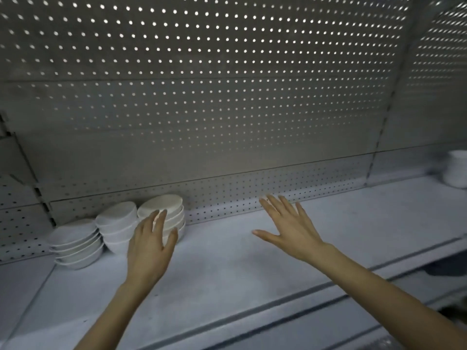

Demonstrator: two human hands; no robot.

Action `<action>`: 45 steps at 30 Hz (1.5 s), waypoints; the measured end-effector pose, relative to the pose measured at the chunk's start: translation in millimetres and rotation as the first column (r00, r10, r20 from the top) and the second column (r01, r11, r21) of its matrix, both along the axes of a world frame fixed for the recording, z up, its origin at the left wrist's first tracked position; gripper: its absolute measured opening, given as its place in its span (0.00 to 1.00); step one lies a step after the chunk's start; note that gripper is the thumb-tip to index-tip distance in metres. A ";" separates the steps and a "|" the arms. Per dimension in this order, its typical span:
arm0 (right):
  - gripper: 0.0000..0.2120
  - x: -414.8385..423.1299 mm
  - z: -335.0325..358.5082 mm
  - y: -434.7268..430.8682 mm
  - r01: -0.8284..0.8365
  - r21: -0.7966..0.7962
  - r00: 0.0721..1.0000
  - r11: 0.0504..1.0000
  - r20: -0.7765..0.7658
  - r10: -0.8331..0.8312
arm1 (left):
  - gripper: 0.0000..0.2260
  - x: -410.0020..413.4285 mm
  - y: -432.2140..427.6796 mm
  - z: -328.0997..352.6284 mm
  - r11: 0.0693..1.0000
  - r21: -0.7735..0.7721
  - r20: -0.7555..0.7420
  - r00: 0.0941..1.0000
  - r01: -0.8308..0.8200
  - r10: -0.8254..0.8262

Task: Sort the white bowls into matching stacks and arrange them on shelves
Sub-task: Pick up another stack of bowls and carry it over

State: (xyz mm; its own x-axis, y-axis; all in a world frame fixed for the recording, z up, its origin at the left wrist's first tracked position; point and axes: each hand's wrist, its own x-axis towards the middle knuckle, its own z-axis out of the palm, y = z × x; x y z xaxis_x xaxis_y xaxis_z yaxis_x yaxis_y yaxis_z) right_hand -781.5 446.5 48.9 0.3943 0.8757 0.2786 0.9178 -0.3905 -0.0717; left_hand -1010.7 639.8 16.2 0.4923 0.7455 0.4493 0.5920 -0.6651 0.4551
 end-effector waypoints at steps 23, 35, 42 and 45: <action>0.55 188.2 20.0 -434.9 0.716 0.117 0.690 0.688 0.024 -0.723 | 0.27 311.6 -247.7 64.3 0.858 0.196 -0.271 0.867 0.475 -0.418; 0.59 347.3 33.9 -544.2 0.866 0.090 0.484 0.491 0.091 -0.870 | 0.26 544.5 -339.9 52.0 0.771 0.134 -0.240 0.776 0.622 -0.584; 0.51 417.6 17.2 -597.1 0.904 0.067 0.417 0.423 0.090 -0.904 | 0.25 637.8 -401.6 44.8 0.696 0.132 -0.325 0.694 0.706 -0.642; 0.41 439.6 8.2 -622.2 0.916 0.042 0.398 0.400 0.050 -0.916 | 0.26 668.1 -429.5 47.9 0.676 0.139 -0.344 0.675 0.724 -0.653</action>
State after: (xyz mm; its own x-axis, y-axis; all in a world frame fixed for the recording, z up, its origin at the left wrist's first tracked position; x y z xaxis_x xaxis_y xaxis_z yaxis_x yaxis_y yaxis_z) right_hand -341.9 -175.7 57.2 0.9422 -0.0030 0.3349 0.0117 -0.9991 -0.0419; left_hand -342.6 210.3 64.1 0.9357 0.0287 0.3515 -0.0172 -0.9918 0.1269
